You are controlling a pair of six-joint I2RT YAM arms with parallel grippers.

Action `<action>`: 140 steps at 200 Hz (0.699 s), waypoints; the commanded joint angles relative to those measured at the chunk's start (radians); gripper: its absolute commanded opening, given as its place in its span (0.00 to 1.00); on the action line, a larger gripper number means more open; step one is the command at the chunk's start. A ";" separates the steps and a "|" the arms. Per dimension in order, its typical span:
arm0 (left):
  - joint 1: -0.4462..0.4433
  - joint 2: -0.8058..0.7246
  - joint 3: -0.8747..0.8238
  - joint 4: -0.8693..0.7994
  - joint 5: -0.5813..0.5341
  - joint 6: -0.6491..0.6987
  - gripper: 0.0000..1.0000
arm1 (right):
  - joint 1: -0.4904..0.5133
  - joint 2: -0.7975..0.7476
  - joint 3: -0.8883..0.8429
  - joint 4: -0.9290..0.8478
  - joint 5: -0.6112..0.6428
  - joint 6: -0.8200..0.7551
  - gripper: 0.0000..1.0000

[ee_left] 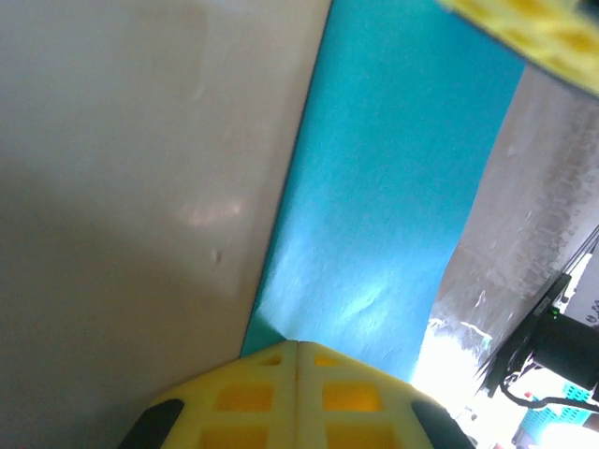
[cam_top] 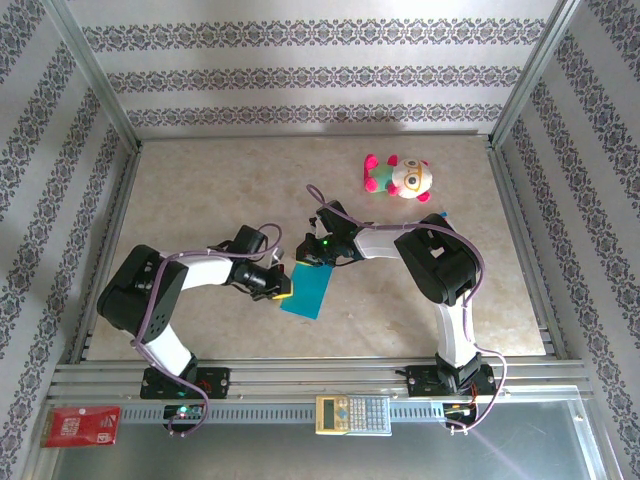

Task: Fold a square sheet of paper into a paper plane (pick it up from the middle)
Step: First fold the paper in half at the center of the table.

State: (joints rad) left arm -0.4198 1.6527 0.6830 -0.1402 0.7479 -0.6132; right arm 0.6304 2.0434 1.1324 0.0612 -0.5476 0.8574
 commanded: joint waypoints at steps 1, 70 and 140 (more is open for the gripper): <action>-0.028 -0.010 -0.064 -0.185 -0.013 -0.004 0.00 | -0.011 0.056 -0.029 -0.144 0.128 -0.021 0.00; -0.047 -0.074 -0.145 -0.196 -0.018 -0.044 0.00 | -0.009 0.061 -0.028 -0.150 0.129 -0.029 0.00; -0.056 -0.153 -0.201 -0.174 -0.005 -0.083 0.00 | -0.010 0.065 -0.026 -0.159 0.118 -0.064 0.00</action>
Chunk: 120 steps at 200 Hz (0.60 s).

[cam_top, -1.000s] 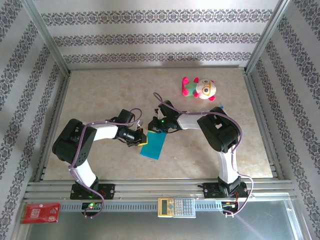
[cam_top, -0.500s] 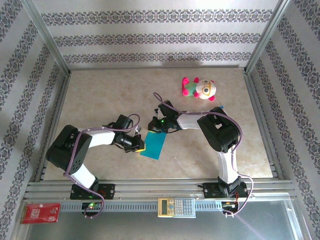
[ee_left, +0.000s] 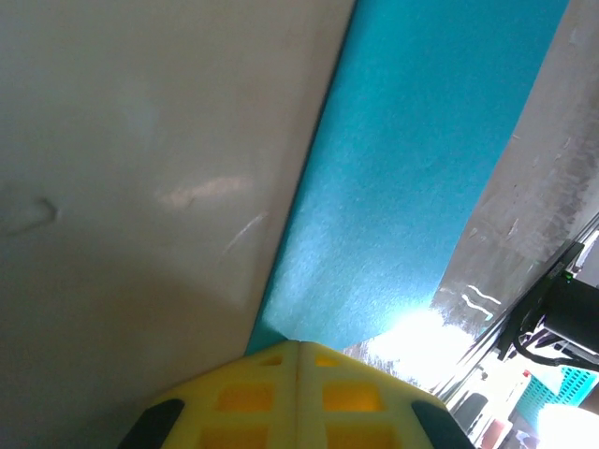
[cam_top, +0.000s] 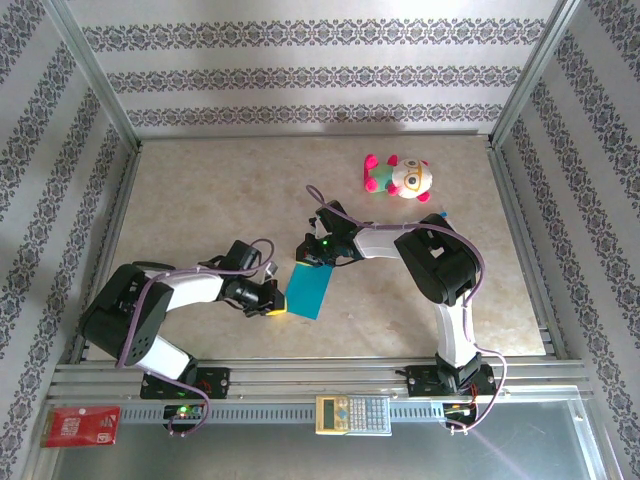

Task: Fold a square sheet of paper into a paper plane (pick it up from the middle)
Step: First fold the paper in half at the center of the table.

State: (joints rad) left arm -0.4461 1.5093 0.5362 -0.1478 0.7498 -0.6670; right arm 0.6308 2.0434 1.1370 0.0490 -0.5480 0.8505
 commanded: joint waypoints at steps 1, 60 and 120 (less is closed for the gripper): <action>-0.030 -0.013 -0.055 -0.165 -0.005 -0.030 0.00 | -0.010 0.066 -0.030 -0.147 0.118 -0.060 0.00; -0.028 -0.274 -0.030 -0.064 -0.007 -0.097 0.29 | -0.005 0.084 0.089 -0.270 -0.072 -0.327 0.00; -0.029 -0.340 -0.012 0.011 -0.077 -0.163 0.36 | -0.019 0.018 0.225 -0.463 -0.179 -0.532 0.10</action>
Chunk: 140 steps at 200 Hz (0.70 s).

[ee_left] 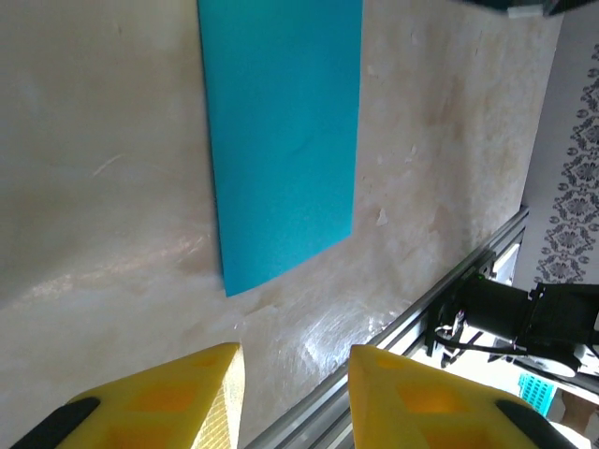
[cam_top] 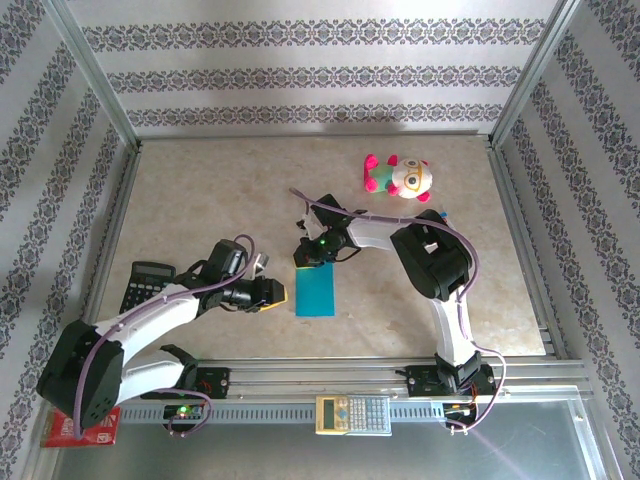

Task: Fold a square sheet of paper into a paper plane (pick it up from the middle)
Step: First fold the paper in half at the center of the table, then fold the triangle a second time at the center of the table.

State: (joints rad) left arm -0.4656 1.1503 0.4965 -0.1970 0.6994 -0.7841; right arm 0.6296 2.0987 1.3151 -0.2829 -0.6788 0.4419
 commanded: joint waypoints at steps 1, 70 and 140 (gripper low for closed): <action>-0.009 0.021 0.030 0.063 -0.026 -0.048 0.36 | -0.019 -0.042 0.046 -0.132 -0.050 -0.124 0.10; -0.031 0.251 0.192 0.105 -0.074 0.029 0.31 | -0.128 -0.426 -0.228 -0.141 0.166 0.024 0.36; -0.047 0.530 0.350 0.050 -0.065 0.098 0.08 | -0.006 -0.698 -0.450 -0.210 0.542 0.171 0.66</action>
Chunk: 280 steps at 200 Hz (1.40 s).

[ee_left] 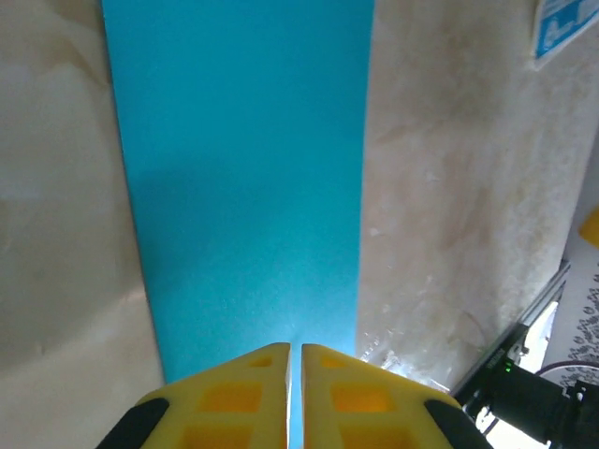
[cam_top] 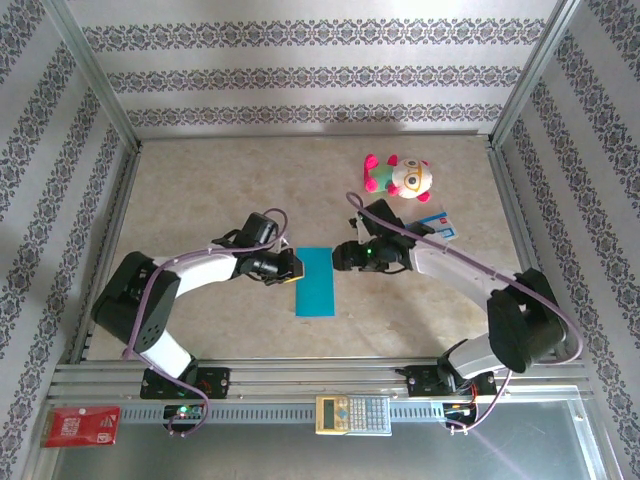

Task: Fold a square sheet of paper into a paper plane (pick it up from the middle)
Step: Fold the triangle a second time at the center of the table.

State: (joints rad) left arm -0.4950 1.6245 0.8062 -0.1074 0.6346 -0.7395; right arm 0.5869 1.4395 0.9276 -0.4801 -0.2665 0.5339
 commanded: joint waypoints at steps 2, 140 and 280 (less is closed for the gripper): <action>-0.019 0.060 0.043 -0.043 -0.002 0.055 0.08 | 0.040 -0.041 -0.066 -0.009 0.129 0.083 0.66; -0.019 0.174 -0.009 -0.002 -0.014 0.066 0.02 | 0.237 -0.037 -0.272 0.285 0.032 0.418 0.55; -0.020 0.181 -0.009 -0.015 -0.014 0.082 0.01 | 0.300 0.070 -0.296 0.402 -0.008 0.490 0.51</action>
State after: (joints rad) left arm -0.5041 1.7638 0.8288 -0.0879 0.6548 -0.6842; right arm 0.8753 1.4876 0.6365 -0.1062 -0.2596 1.0039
